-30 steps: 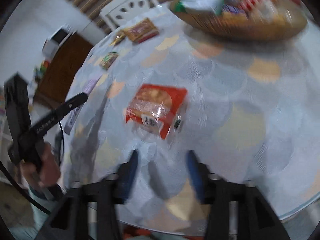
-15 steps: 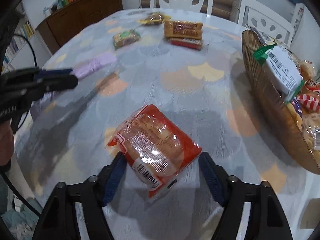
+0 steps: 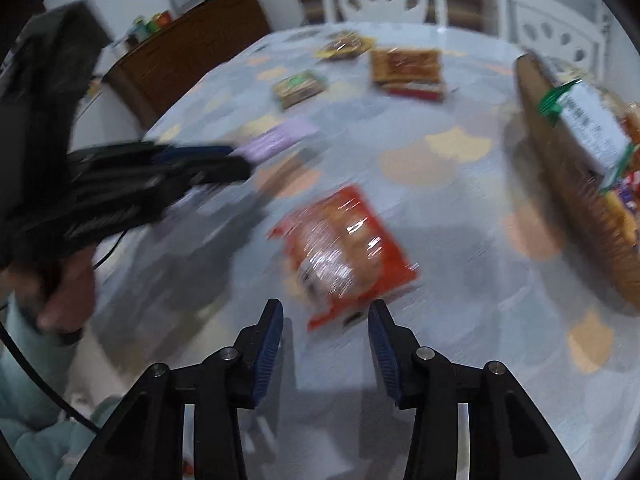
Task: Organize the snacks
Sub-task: 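Grasp the purple stick pack with the left gripper while the right grasps the orange-red bread pack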
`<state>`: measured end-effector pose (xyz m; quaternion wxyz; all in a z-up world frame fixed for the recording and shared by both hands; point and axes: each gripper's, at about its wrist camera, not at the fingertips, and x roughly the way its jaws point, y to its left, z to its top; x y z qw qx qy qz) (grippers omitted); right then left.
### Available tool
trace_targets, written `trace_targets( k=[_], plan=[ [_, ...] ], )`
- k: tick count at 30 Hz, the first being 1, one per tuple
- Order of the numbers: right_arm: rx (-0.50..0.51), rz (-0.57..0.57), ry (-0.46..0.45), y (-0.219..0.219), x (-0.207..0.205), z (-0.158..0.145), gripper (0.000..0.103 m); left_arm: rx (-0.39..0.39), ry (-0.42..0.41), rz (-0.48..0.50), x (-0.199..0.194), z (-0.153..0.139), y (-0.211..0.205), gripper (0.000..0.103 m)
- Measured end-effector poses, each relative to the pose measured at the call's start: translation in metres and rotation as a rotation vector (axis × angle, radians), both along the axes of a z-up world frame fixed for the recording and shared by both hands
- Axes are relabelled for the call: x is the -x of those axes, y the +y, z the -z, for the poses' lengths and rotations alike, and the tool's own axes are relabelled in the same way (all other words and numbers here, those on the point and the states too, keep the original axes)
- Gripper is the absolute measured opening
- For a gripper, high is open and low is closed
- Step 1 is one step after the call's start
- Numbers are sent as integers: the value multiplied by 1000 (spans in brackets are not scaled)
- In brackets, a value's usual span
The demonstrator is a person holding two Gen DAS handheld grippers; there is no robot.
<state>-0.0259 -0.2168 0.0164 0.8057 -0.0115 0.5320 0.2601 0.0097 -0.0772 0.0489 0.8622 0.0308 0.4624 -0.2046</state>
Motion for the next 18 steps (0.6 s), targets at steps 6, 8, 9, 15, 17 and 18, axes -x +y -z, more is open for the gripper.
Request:
trace_targets(
  k=[6, 8, 9, 15, 17, 18],
  plan=[
    [83, 21, -96, -4, 7, -14, 77, 0, -9, -3, 1, -3, 2, 16],
    [89, 10, -118, -3, -2, -18, 77, 0, -11, -2, 1, -4, 2, 16],
    [91, -3, -118, 0, -8, -17, 77, -1, -11, -2, 1, -4, 2, 16],
    [145, -49, -92, 23, -45, 11, 62, -5, -24, 3, 2, -7, 1, 16],
    [118, -21, -114, 22, -45, 9, 53, -7, -38, 10, 2, -11, 1, 16],
    [82, 0, -106, 18, -43, 8, 50, -8, -42, 13, 3, -13, 1, 16]
  ],
)
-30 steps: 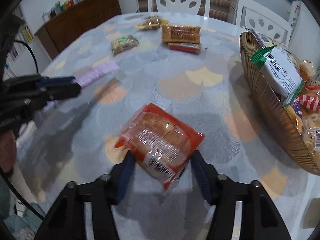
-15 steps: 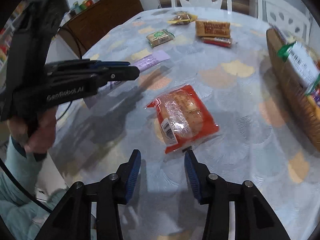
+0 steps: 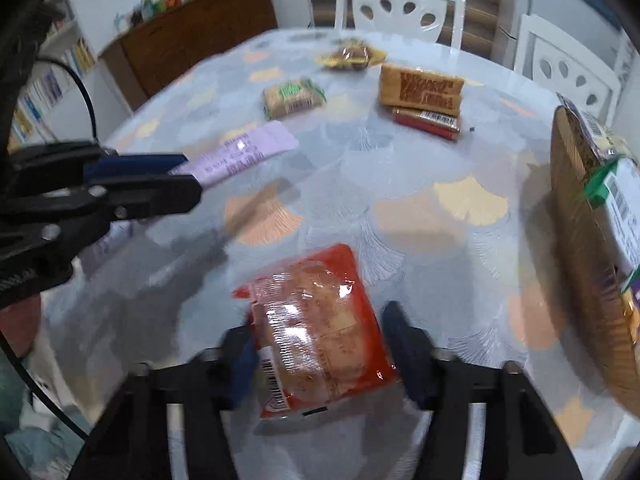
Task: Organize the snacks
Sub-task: 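Grasp the purple stick pack with the left gripper while the right grasps the orange-red bread pack, then carry both packs over the amber bowl and open both grippers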
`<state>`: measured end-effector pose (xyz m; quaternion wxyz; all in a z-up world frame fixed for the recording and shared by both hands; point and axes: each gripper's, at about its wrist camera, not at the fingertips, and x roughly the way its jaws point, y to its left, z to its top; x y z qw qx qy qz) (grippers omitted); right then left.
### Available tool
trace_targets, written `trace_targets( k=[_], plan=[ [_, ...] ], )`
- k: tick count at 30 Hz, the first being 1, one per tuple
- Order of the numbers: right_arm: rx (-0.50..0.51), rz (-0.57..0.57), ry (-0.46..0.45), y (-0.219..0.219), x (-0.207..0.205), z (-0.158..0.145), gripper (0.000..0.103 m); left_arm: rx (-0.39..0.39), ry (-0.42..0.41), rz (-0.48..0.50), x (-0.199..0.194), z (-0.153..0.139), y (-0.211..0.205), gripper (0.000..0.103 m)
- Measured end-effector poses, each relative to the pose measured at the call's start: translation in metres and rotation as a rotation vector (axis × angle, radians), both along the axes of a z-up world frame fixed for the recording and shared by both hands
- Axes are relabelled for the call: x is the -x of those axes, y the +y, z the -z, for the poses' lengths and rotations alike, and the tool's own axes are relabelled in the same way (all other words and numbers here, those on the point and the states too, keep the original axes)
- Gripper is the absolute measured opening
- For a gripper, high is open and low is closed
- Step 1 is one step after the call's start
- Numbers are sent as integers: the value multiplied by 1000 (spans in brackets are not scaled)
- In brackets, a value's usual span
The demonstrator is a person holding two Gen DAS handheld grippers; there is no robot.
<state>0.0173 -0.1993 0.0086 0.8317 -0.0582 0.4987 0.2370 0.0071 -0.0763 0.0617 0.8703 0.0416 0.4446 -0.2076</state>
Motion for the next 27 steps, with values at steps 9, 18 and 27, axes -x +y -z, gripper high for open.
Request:
trace_targets(
  k=[9, 18, 27],
  plan=[
    [-87, 173, -38, -43, 43, -36, 48, 24, -73, 59, -6, -34, -29, 16],
    [-47, 505, -186, -133, 47, -123, 48, 61, -140, 261, -24, -76, -112, 16],
    [-77, 906, -172, -234, 15, -152, 48, 157, -72, 390, -60, -81, -189, 16]
  ],
)
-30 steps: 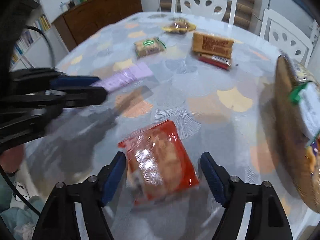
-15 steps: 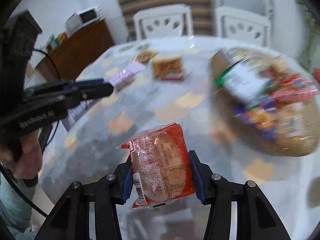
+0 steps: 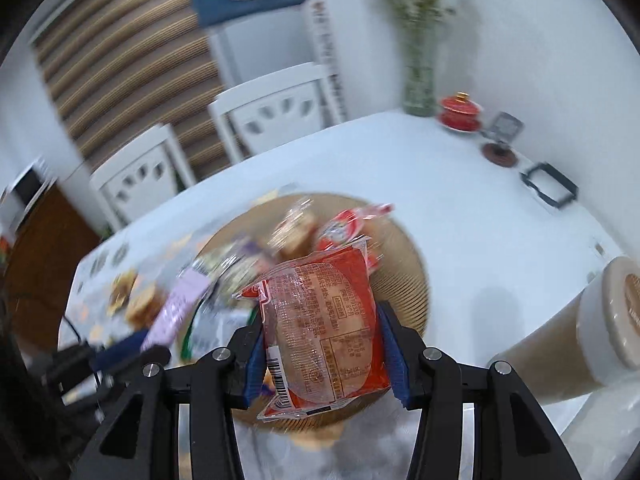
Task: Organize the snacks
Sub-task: 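Carry both packs over the amber bowl and open both grippers, then move both grippers back to the table and grasp the yellow peanut bag with the right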
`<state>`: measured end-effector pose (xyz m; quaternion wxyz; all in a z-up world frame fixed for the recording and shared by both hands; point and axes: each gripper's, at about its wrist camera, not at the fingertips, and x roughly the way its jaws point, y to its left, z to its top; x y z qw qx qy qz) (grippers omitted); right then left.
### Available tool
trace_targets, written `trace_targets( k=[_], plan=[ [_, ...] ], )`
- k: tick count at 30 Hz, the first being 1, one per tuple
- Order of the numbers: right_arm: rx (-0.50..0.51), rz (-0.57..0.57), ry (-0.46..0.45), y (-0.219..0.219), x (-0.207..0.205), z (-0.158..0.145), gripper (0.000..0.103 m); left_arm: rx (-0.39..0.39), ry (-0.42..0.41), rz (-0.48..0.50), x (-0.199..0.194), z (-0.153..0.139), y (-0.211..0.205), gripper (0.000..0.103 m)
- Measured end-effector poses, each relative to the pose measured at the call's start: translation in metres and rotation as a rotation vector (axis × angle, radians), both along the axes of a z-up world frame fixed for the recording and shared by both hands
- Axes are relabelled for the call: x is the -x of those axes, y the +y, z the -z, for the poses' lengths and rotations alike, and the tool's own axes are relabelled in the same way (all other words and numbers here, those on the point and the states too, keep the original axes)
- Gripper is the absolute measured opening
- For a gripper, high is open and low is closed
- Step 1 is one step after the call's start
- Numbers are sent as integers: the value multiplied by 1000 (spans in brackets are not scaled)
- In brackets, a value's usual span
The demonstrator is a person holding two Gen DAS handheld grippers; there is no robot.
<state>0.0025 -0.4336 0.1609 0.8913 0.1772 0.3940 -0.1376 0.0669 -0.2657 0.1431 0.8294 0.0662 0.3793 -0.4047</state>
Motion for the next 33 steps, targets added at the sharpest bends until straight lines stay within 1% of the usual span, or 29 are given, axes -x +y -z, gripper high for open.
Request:
trace_targets(
  k=[3, 6, 7, 8, 9, 10, 12, 15, 19, 21, 24, 25, 27, 28, 31, 33],
  plan=[
    [-56, 54, 2, -16, -8, 5, 48, 13, 2, 35, -2, 1, -20, 16],
    [-89, 79, 17, -22, -22, 16, 49, -9, -30, 40, -1, 5, -36, 17],
    [-93, 78, 31, -24, -26, 20, 51, -7, -29, 51, -1, 8, -40, 21],
    [-95, 79, 38, -24, -22, 20, 53, -15, -28, 54, -2, 10, -44, 38],
    [-102, 83, 39, -25, -22, 21, 55, -34, -25, 37, -5, 13, -46, 48],
    [-111, 88, 27, -26, -18, 19, 55, -32, -30, 13, -7, 15, -43, 61],
    [-101, 84, 8, -25, -12, 17, 55, 1, -36, -12, -8, 15, -31, 61],
    [-68, 80, -3, -21, -7, 10, 55, 29, -34, -31, -8, 12, -7, 61],
    [-90, 38, -7, -9, -3, 7, 55, 70, -14, -73, -4, 6, 33, 61],
    [-94, -5, -16, 3, -1, 4, 55, 61, -21, -115, 0, 5, 55, 61],
    [-67, -86, -29, 32, 0, -4, 55, 43, -35, -197, 10, 5, 96, 61],
    [-65, -124, -37, 45, 1, -7, 55, 38, -33, -235, 15, 6, 117, 61],
    [-78, -206, -55, 70, 2, -12, 55, 22, -30, -297, 20, 11, 143, 61],
    [-76, -260, -60, 89, 3, -13, 55, 2, -26, -351, 24, 15, 160, 61],
    [-56, -369, -59, 132, 5, -7, 55, -36, 1, -481, 32, 35, 207, 61],
    [-44, -444, -48, 165, 5, 7, 55, -52, 32, -548, 36, 53, 234, 61]
  ],
)
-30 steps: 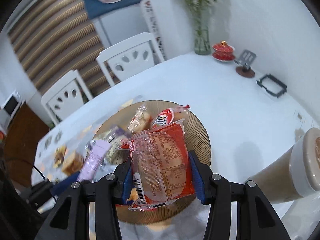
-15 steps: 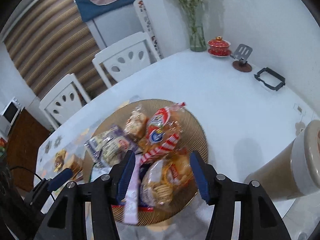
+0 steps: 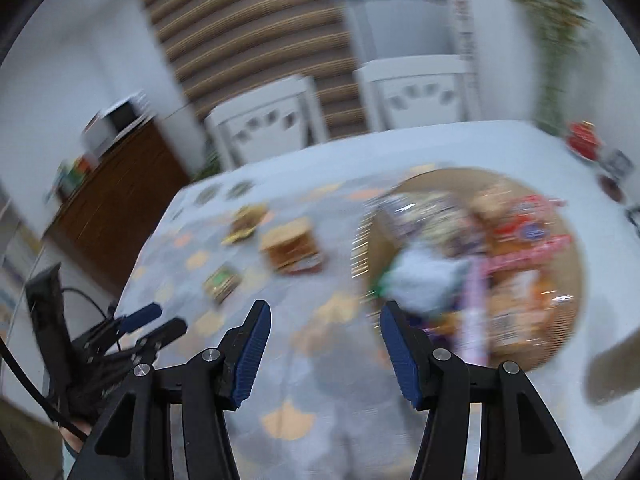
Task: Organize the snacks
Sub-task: 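Move both grippers back to the table and grasp the yellow peanut bag with the right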
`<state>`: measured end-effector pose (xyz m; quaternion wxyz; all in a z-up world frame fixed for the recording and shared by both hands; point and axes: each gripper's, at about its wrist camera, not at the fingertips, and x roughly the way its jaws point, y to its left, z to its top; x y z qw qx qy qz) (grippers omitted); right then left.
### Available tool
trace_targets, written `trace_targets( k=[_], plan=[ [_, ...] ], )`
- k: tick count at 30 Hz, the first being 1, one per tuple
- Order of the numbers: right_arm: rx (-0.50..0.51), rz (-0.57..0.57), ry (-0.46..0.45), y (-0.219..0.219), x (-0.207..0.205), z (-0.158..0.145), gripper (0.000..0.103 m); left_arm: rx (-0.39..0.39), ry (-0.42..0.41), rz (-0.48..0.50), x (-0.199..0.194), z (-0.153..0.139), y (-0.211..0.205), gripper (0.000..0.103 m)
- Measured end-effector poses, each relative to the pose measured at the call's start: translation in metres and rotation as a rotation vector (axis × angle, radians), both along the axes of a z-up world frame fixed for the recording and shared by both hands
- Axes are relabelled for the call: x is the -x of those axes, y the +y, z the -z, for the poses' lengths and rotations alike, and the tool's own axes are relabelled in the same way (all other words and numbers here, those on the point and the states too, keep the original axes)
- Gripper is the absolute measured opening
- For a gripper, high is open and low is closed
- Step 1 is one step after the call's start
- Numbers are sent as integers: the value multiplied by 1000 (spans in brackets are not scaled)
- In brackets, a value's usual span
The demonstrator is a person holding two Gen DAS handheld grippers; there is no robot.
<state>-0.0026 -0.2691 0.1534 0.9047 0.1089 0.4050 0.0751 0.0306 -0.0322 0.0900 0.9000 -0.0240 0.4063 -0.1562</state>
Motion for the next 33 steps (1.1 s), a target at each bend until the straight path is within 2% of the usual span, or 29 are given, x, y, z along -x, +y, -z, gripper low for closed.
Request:
trace_targets(
  k=[4, 8, 13, 17, 19, 24, 28, 33],
  plan=[
    [19, -115, 66, 53, -7, 50, 55, -39, 59, -105, 5, 39, 37, 60],
    [66, -153, 151, 80, -22, 102, 55, -55, 106, -116, 4, 65, 48, 60],
    [97, -139, 215, 81, -32, 138, 55, -87, 102, -92, 5, 80, 46, 60],
    [162, -151, 149, 89, -27, 141, 56, -125, 61, -86, 9, 80, 41, 61],
    [176, -160, 121, 93, -24, 143, 63, -145, 48, -81, 11, 81, 38, 61],
    [218, -176, 106, 100, -23, 143, 66, -119, 54, -74, 7, 80, 42, 61],
    [140, -212, 154, 96, -34, 128, 66, -100, 56, -44, 4, 71, 41, 61],
    [5, -212, 117, 79, -71, 79, 66, -106, -6, 13, -15, 43, 29, 61]
  ],
)
